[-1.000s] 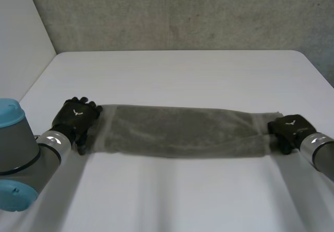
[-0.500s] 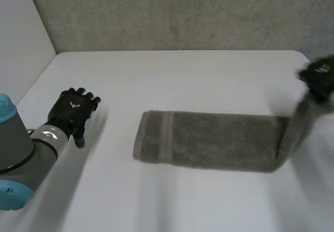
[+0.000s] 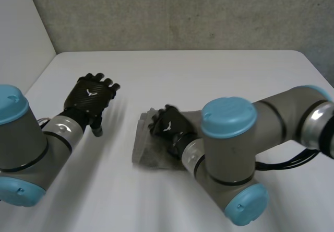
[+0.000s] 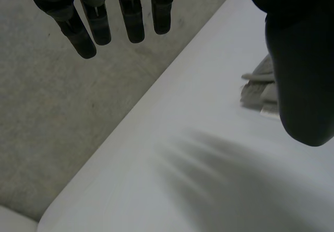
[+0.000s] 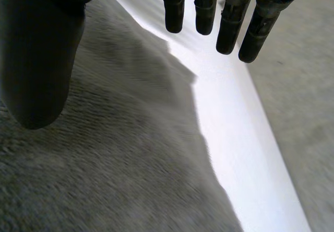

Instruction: Fold the towel.

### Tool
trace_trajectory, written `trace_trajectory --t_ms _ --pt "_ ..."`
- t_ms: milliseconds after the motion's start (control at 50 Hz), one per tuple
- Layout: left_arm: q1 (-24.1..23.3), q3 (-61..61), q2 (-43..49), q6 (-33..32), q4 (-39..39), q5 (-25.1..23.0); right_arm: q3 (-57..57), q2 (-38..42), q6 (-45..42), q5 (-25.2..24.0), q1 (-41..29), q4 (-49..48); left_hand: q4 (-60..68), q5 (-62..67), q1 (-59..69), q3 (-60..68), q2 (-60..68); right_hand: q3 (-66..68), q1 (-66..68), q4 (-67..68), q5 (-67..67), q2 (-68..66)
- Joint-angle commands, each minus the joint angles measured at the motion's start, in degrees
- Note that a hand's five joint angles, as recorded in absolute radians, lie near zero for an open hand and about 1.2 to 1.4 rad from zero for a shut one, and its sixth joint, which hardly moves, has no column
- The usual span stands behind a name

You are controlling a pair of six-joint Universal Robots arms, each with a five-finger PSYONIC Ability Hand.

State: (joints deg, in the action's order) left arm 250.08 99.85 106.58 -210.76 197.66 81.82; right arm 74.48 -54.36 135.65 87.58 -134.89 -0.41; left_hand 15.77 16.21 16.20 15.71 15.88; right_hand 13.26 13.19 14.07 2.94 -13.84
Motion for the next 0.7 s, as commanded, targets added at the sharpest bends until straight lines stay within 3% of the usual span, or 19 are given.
trace_trajectory --t_ms 20,100,280,380,460,480,520,700 --pt "-3.28 -1.50 0.12 1.31 0.01 0.01 7.41 -11.97 7.76 0.58 6.54 -0.02 -1.86 -12.29 -2.28 -1.79 -1.96 -3.26 -3.19 -4.07 -2.94 3.84" --pt "-6.44 -2.38 0.12 3.59 -0.08 0.10 16.46 -17.61 12.17 -3.01 13.49 -0.29 -1.69 -12.12 -2.11 -1.62 -1.79 -3.26 -3.19 -4.07 -2.94 3.84" --pt "-9.79 -2.82 1.79 4.65 -0.08 0.36 29.23 -18.85 12.53 -9.09 23.53 -5.56 -1.69 -12.12 -2.11 -1.62 -1.79 -2.67 -2.60 -3.48 -2.36 3.25" --pt "-10.05 -2.73 2.58 4.65 -0.08 1.06 30.82 -14.72 12.35 -9.53 25.46 -7.14 -1.69 -12.12 -2.11 -1.62 -1.79 14.66 14.73 13.85 14.97 -14.07" --pt "-9.97 -2.56 2.76 4.74 -0.17 1.33 29.85 -11.21 11.48 -8.48 25.64 -7.32 -1.69 -12.12 -2.11 -1.62 -1.79 38.96 39.02 38.14 39.27 -38.37" --pt "-9.97 -2.56 2.76 4.74 -0.17 1.33 29.85 -11.21 11.48 -8.47 25.64 -7.32 -1.69 -12.12 -2.11 -1.62 -1.79 39.05 39.12 38.24 39.36 -38.46" --pt "-9.88 -2.47 2.76 4.74 -0.17 1.33 29.41 -11.91 10.86 -7.60 25.73 -7.15 -1.69 -12.12 -2.11 -1.62 -1.79 63.64 63.71 62.83 63.95 -63.05" --pt "-9.53 -2.47 1.79 4.74 -0.34 1.41 26.26 -19.02 6.74 -4.70 24.41 -6.53 -2.02 -12.46 -2.45 -1.96 -2.13 66.74 66.81 65.93 67.06 -66.16"
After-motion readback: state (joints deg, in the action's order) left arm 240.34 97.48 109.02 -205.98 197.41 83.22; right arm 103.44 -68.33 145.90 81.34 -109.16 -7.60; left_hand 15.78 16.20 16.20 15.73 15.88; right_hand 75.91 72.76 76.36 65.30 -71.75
